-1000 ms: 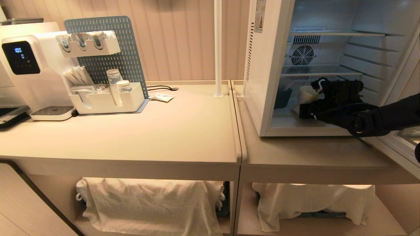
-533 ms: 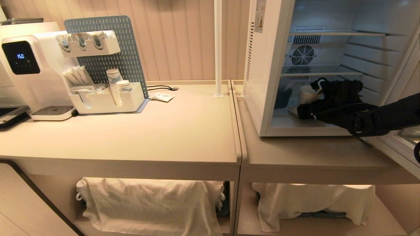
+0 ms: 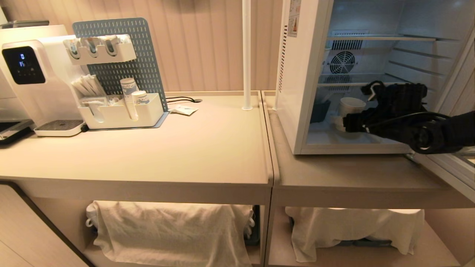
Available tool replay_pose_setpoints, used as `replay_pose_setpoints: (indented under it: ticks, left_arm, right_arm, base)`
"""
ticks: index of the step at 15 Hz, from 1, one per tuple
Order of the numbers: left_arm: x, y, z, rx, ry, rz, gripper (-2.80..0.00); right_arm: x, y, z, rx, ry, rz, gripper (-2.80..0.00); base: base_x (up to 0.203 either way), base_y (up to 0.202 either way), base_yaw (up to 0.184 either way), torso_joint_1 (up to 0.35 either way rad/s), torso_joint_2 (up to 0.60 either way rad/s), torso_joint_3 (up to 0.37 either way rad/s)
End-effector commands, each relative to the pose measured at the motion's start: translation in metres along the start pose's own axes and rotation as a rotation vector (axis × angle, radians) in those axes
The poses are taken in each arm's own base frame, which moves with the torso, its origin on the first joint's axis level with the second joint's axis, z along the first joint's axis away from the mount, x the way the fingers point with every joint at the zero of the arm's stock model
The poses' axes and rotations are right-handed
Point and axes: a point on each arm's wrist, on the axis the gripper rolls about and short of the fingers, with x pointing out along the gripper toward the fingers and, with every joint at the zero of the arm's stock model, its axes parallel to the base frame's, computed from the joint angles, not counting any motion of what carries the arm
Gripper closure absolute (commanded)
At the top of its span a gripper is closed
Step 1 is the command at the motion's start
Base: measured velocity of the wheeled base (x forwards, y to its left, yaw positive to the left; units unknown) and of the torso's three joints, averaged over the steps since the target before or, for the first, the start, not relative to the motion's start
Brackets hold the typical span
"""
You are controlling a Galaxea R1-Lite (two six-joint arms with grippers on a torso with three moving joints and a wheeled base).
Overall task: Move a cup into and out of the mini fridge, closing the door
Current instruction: Put the paper cup in the freezer
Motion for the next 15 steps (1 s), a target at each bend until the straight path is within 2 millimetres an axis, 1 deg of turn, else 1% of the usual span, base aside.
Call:
replay_pose_setpoints:
  ticks: [1, 5, 7, 8, 11, 12, 13, 14, 15]
  left_arm:
    - [0.0, 0.0, 0.0, 0.0, 0.0, 0.0, 0.0]
    - [0.0, 0.0, 0.0, 0.0, 0.0, 0.0, 0.0]
    - [0.0, 0.0, 0.0, 0.0, 0.0, -0.001, 0.0]
    - [0.0, 0.0, 0.0, 0.0, 0.0, 0.0, 0.0]
    - [0.0, 0.0, 0.0, 0.0, 0.001, 0.0, 0.0]
    - [0.0, 0.0, 0.0, 0.0, 0.0, -0.001, 0.0]
    - [0.0, 0.0, 0.0, 0.0, 0.0, -0.001, 0.0]
    - [0.0, 0.0, 0.0, 0.0, 0.001, -0.001, 0.0]
    - [0.0, 0.0, 0.0, 0.0, 0.0, 0.0, 0.0]
  right_arm:
    - [-0.033, 0.003, 0.014, -0.015, -0.024, 0.008, 0.0]
    - [-0.081, 0.007, 0.011, -0.097, 0.024, 0.013, 0.0]
    - [-0.101, 0.009, -0.002, -0.105, 0.064, 0.022, 0.0]
    - [-0.111, 0.01, -0.003, -0.114, 0.06, 0.022, 0.0]
    - [-0.143, 0.01, 0.01, -0.128, 0.002, 0.001, 0.0]
    - [-0.159, 0.008, 0.012, -0.126, -0.003, -0.015, 0.0]
    - [-0.18, 0.007, 0.01, -0.122, 0.012, -0.026, 0.0]
    - [-0.198, 0.009, 0.005, -0.117, 0.044, -0.029, 0.0]
    - [-0.221, 0.011, -0.005, -0.112, 0.087, -0.028, 0.0]
  base:
    - [0.0, 0.0, 0.0, 0.0, 0.0, 0.0]
    - [0.0, 0.0, 0.0, 0.0, 0.0, 0.0]
    - [0.0, 0.0, 0.0, 0.0, 0.0, 0.0]
    - [0.0, 0.0, 0.0, 0.0, 0.0, 0.0]
    - [0.0, 0.0, 0.0, 0.0, 0.0, 0.0]
    - [0.0, 0.0, 0.0, 0.0, 0.0, 0.0]
    - [0.0, 0.0, 0.0, 0.0, 0.0, 0.0]
    - [0.0, 0.0, 0.0, 0.0, 0.0, 0.0]
    - [0.0, 0.0, 0.0, 0.0, 0.0, 0.0]
